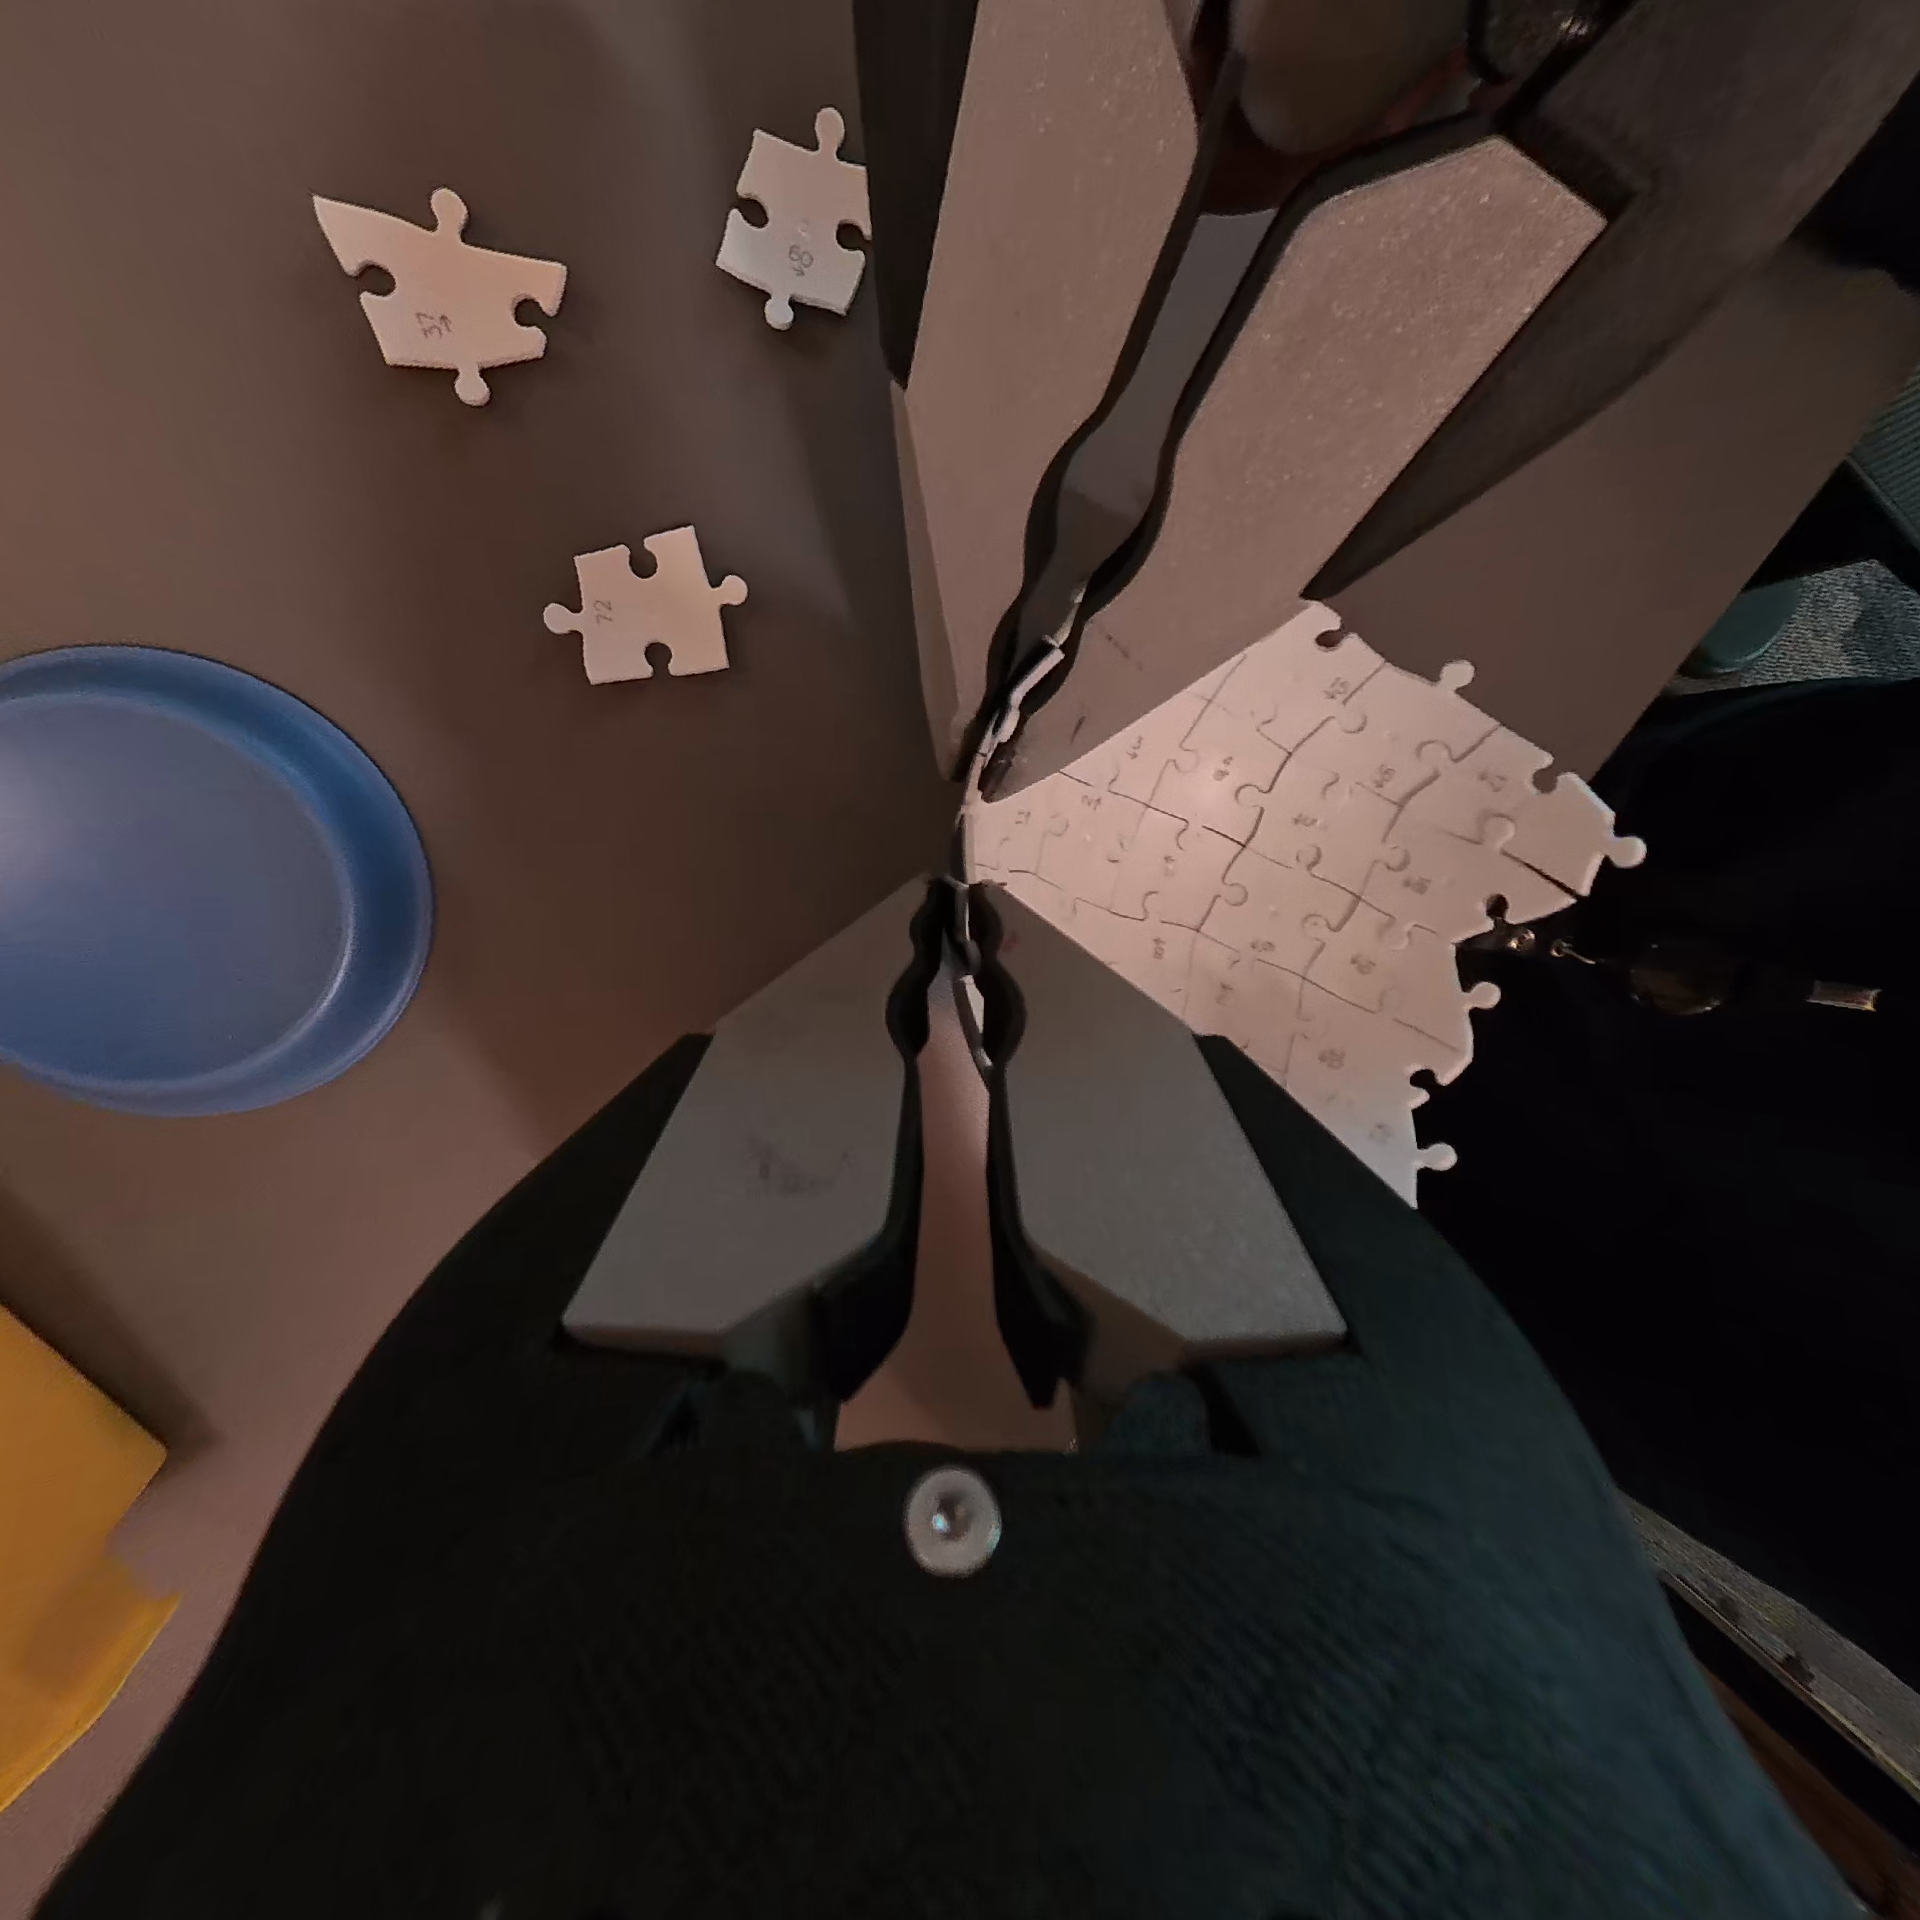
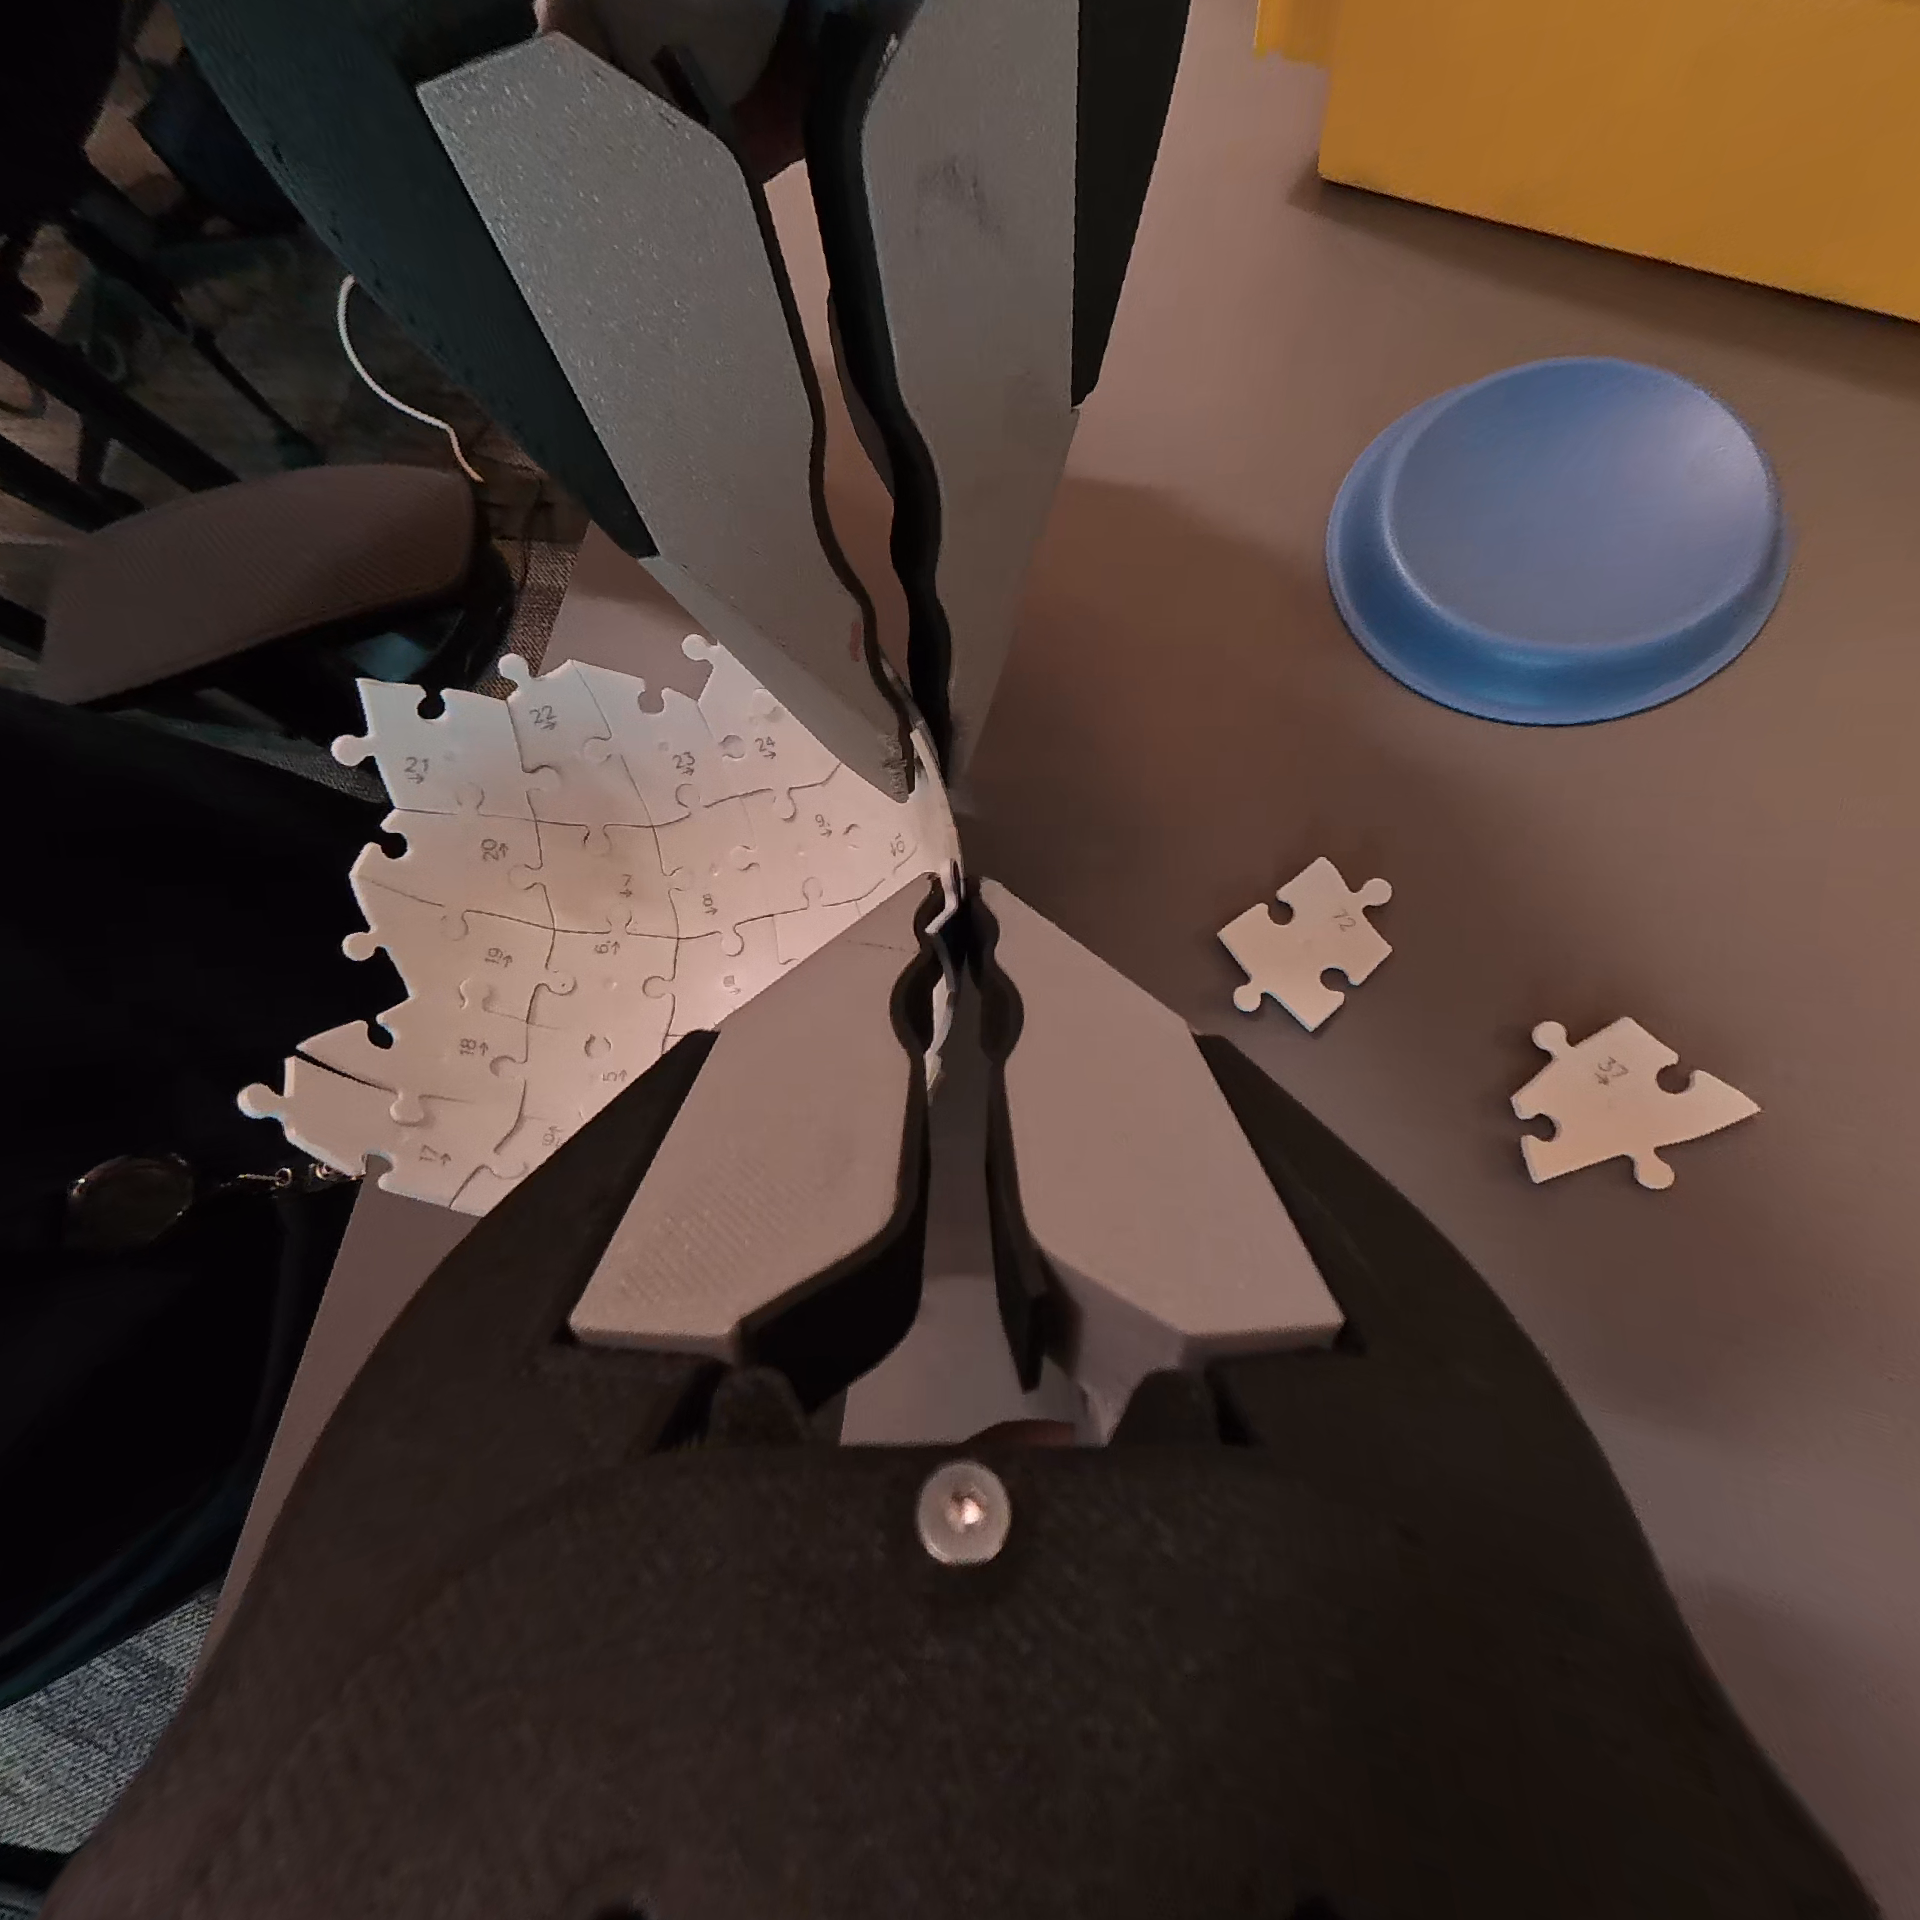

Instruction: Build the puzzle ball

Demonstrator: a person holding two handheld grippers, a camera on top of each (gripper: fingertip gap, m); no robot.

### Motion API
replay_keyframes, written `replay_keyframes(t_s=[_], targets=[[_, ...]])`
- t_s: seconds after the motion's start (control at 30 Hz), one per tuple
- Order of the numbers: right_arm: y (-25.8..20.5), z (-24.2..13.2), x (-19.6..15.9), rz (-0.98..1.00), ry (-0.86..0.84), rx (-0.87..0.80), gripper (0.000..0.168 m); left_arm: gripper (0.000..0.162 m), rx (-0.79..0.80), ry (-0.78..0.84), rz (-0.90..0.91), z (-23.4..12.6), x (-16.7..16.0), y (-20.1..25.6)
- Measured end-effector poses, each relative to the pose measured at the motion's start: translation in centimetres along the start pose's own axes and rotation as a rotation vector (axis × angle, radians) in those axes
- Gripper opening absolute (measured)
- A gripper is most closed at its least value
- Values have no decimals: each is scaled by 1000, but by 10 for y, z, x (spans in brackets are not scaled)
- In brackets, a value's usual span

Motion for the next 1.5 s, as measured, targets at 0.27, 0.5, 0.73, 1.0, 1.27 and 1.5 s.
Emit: replay_keyframes(t_s=[0.27,0.5,0.73,1.0,1.27,1.5], targets=[[1,0,-2,6,-5,3,0,0,31,5,3,2,1,-1],[1,-3,-2,3,-9,-2,4,0,27,-2,-4,2,1,0],[1,-16,7,22,38,-7,18,0,29,-10,-16,2,-1,2],[-1,-31,2,32,51,-67,20,8,22,-11,-37,4,-2,4],[-6,-63,5,36,143,-189,22,14,28,45,-32,-8,1,8],[-19,-93,-5,40,220,-324,25,25,40,201,-38,-40,1,14]])
Point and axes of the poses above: each gripper's, where its closed fingertips meet, z out along the fingers, x out of its top, y = z × x across the jaws, the point moved 3 cm from there along -z, back along the fingers, and after that the axes turned 15 degrees about -z, right-handed, at the moved point
